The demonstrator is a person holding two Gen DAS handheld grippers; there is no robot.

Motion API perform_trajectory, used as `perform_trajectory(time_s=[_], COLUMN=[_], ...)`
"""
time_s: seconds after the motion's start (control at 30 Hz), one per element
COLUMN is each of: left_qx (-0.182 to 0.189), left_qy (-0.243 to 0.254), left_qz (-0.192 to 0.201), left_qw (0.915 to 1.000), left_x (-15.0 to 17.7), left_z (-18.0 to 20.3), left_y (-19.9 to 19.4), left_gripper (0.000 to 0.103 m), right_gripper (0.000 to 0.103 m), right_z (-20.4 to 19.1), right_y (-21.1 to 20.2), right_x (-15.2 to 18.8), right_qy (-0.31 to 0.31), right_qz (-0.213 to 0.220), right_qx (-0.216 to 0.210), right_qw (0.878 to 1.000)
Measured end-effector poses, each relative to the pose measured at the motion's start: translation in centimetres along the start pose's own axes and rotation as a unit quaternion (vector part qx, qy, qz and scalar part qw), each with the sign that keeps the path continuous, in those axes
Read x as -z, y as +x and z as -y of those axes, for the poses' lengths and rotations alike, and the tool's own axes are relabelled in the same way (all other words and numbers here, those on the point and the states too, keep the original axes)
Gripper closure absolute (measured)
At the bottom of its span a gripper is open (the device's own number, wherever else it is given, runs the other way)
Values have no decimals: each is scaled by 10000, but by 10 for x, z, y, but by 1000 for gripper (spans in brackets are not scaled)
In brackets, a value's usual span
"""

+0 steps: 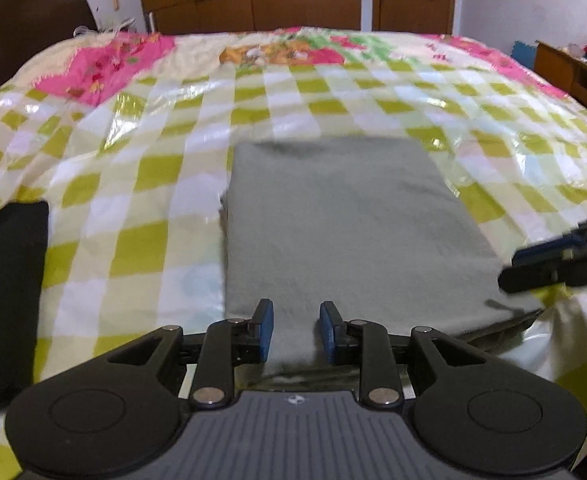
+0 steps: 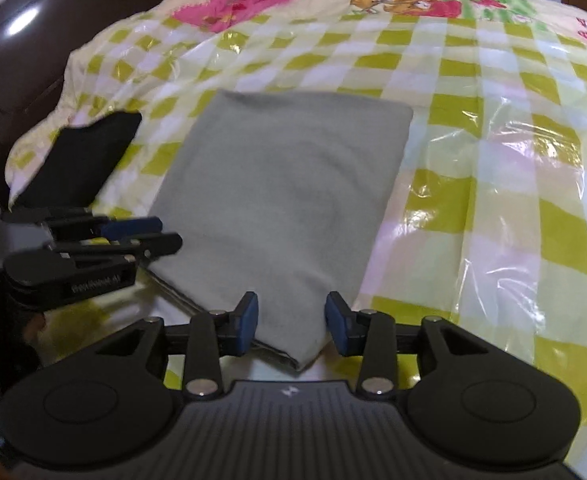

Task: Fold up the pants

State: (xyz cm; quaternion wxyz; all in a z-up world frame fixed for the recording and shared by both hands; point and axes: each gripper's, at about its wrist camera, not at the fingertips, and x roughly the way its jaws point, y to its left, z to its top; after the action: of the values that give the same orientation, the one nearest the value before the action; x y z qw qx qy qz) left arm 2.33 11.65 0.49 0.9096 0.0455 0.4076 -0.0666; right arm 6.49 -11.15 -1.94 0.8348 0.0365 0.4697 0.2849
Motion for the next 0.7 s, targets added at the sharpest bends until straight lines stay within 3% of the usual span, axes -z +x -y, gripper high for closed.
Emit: perform_trajectory(time_s=[0.13,0.23,0.33,0.47,0.7], left_qx=[-83,306,564,494,686], left_qy=[-16,-374,-564,-497,-1065], left_qz=[206,187,29,-30,-222], left_qw=[9998,9987,9968,9975,9917], left_x=[-15,-24,-27,-22,-11], left_z=[-11,-28,-38,-40,-55], left_y=[0,11,31,44,59], left_gripper=[54,48,48,45,38], right_gripper=[60,58,58,57,53], right_z=[15,33,50,65,66], right_y=[-17,-10,9,38,57], right_x=[-17,-32,-41,-44,-47], right_qy=[266,523,941,1412,1355], right_qz=[267,373,287,75,2], right_qx=[-108,37,-159,-494,-838], right_qw=[9992,9979,9950,9887,9872])
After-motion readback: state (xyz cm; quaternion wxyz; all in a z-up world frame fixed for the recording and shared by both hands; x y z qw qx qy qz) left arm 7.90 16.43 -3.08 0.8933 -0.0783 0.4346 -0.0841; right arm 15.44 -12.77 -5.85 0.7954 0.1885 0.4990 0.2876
